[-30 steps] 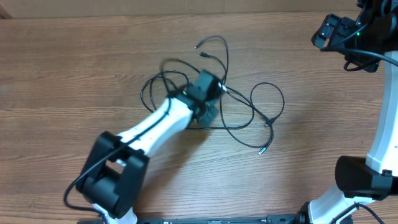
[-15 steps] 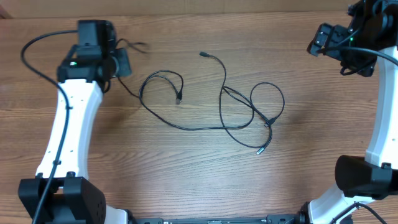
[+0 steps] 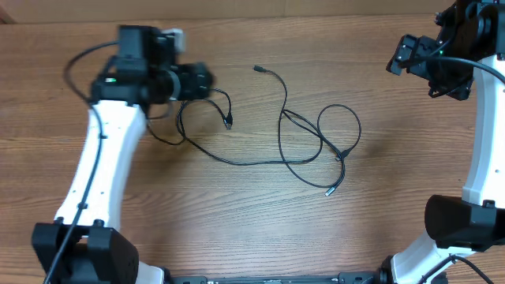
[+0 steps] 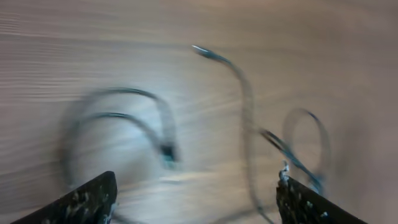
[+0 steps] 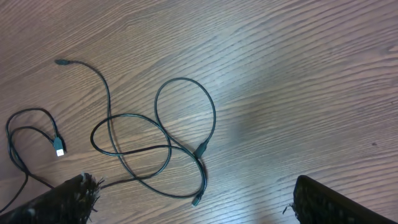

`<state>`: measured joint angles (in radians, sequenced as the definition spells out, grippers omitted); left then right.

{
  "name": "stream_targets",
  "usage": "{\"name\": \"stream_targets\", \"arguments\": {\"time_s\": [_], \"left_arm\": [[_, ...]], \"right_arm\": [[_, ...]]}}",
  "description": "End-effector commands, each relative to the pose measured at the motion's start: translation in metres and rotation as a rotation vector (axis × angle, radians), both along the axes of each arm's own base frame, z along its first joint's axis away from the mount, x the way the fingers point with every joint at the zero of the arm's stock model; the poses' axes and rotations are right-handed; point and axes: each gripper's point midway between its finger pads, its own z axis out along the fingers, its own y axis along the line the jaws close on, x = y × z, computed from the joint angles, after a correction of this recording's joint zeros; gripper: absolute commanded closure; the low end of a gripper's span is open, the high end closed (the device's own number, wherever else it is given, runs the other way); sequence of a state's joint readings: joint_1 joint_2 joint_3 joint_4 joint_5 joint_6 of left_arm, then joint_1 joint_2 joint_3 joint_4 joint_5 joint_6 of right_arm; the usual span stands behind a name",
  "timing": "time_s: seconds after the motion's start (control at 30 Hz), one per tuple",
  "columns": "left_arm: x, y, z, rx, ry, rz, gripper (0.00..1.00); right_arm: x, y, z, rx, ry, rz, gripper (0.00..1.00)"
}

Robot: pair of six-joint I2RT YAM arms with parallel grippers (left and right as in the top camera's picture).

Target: Untangle cables

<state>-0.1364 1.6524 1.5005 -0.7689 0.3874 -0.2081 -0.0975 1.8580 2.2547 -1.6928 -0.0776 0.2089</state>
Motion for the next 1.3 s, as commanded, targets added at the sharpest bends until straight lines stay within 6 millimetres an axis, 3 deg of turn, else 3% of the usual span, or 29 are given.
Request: {"name": "stream_targets", "arguments": {"time_s": [0.0,0.2,0.33,0.43,0.77,1.1,1.27], "left_arm": [[-0.014,-0.062,-0.015,-0.059,0.054,-0.150,0.20],[-0.032,-0.132,-0.063,-0.039,0.138,-0.290,0.22],[-0.044,-0.154,-0.103,0.071,0.147,-0.406,0.25],[-0.057,-0.170,-0.127,0.164,0.104,-0.584,0.22],[-0.071,-0.181,-0.175,0.600,-0.071,-0.912,0.20],[-0.093,-0.200,-0.208,0.671,-0.063,-1.034,0.20],[-0.100,-0.196,-0.212,0.679,-0.028,-1.044,0.39]], "right_arm": [[0.000,-0.006,-0.001,-0.031,0.003,-0.007,0.00],[-0.002,-0.014,-0.002,-0.075,0.011,-0.026,0.00],[-0.002,-0.014,-0.002,-0.075,0.012,-0.026,0.00],[-0.002,-0.014,-0.002,-0.075,0.012,-0.026,0.00],[-0.002,-0.014,-0.002,-0.074,0.011,-0.026,0.00],[-0.001,-0.014,-0.002,-0.074,0.011,-0.026,0.00],[-0.002,-0.014,-0.002,-0.074,0.011,-0.026,0.00]]}}
